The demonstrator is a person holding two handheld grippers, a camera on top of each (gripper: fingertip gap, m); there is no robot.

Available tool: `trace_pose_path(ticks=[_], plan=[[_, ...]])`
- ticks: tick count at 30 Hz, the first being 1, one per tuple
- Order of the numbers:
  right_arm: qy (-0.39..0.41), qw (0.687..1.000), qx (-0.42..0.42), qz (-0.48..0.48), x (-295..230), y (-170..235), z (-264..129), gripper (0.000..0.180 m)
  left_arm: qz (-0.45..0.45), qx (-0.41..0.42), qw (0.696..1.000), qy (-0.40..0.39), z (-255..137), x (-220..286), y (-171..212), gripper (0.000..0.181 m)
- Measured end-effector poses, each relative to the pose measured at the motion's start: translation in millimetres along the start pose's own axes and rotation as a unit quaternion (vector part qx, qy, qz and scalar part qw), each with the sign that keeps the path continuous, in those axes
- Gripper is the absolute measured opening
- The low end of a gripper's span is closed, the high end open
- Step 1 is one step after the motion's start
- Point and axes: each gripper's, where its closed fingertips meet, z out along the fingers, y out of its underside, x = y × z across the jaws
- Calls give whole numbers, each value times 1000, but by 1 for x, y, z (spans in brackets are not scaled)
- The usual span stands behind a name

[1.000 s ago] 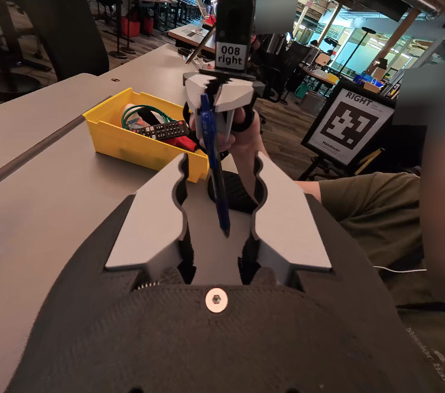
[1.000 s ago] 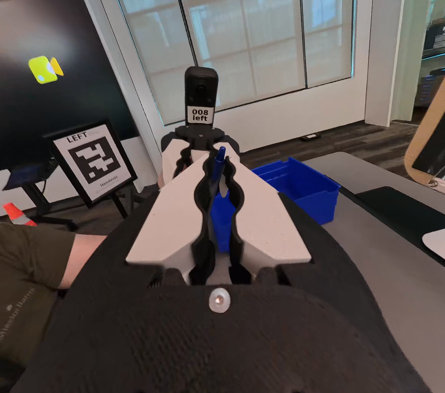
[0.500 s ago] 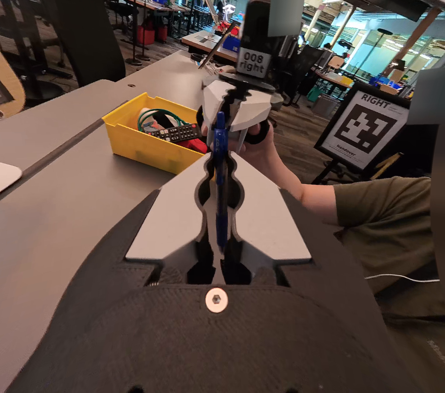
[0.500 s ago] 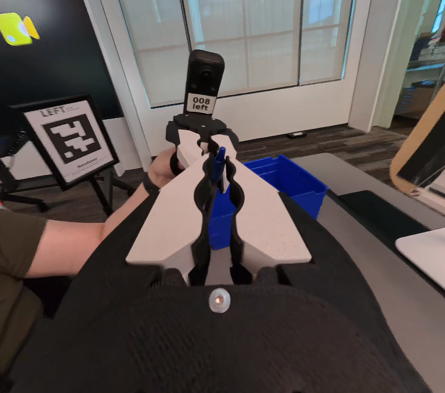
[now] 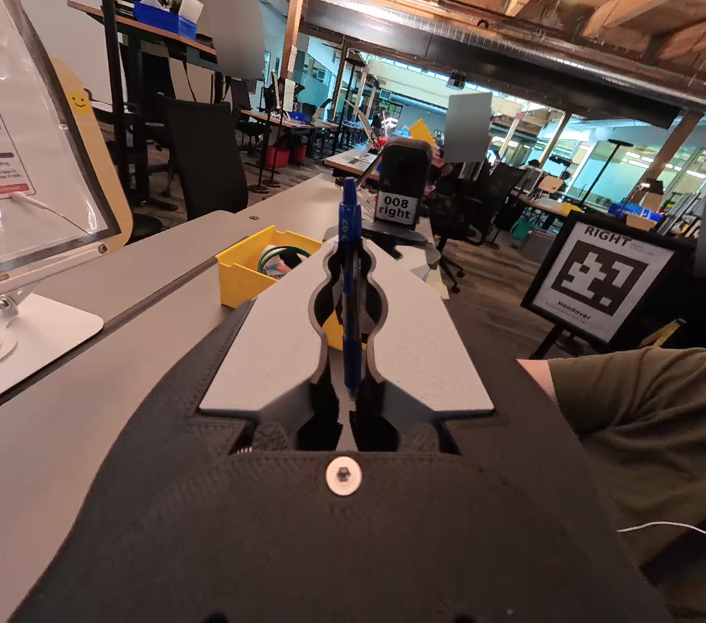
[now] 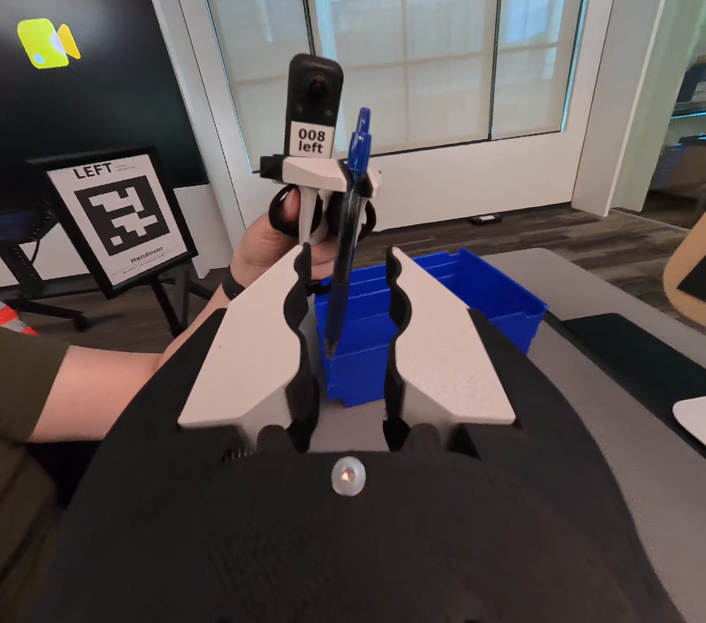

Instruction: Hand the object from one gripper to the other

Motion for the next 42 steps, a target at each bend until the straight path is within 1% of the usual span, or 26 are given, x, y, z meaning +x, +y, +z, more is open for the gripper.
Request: trace_pose_path(ticks=[1, 9, 11, 12, 13, 15, 18, 20, 22, 24, 26, 29, 32, 37, 42], plan=[[-1, 1000, -4, 3, 0, 3, 2, 37, 4, -5, 1000, -1, 1, 1, 1, 8], [-11, 1000, -20, 6, -4, 11, 9, 31, 10, -23, 1000, 2, 8, 4, 8, 8], [-10, 1000, -25, 4, -3, 14, 9, 23, 10, -16, 1000, 10, 8, 7, 6, 8], [-22, 999, -26, -1, -6, 14, 8, 9, 10, -12, 1000, 11, 8, 7, 5, 8], [-27, 999, -25, -1, -8, 13, 7, 9, 10, -7, 1000, 15, 7, 8, 3, 17], [-8, 1000, -20, -11, -1, 9, 4, 8, -6, 16, 1000, 24, 3, 9, -5, 35], [32, 999, 9, -18, 15, 0, -6, 9, -16, 64, 998, -9, -10, -5, -21, 62], [66, 996, 50, 36, 35, -10, -18, 9, 4, 67, 996, -59, -17, -21, -21, 61], [62, 983, 117, 123, 52, -20, -34, 8, 22, 52, 995, -87, -19, -30, -16, 60], [47, 961, 173, 212, 71, -24, -51, 8, 18, 28, 995, -91, -14, -34, -6, 60], [33, 947, 199, 251, 84, -22, -61, 8, -3, 3, 996, -84, -6, -36, 6, 60], [23, 947, 200, 249, 85, -21, -64, 7, -39, -33, 996, -79, 9, -40, 25, 60], [-7, 956, 187, 224, 65, -28, -54, 7, -41, -56, 995, -67, 22, -38, 37, 59], [-19, 973, 151, 173, 37, -31, -36, 6, -41, -71, 996, -28, 35, -21, 44, 49], [-23, 980, 135, 143, 19, -35, -28, 6, -27, -78, 997, -15, 36, -11, 43, 44]])
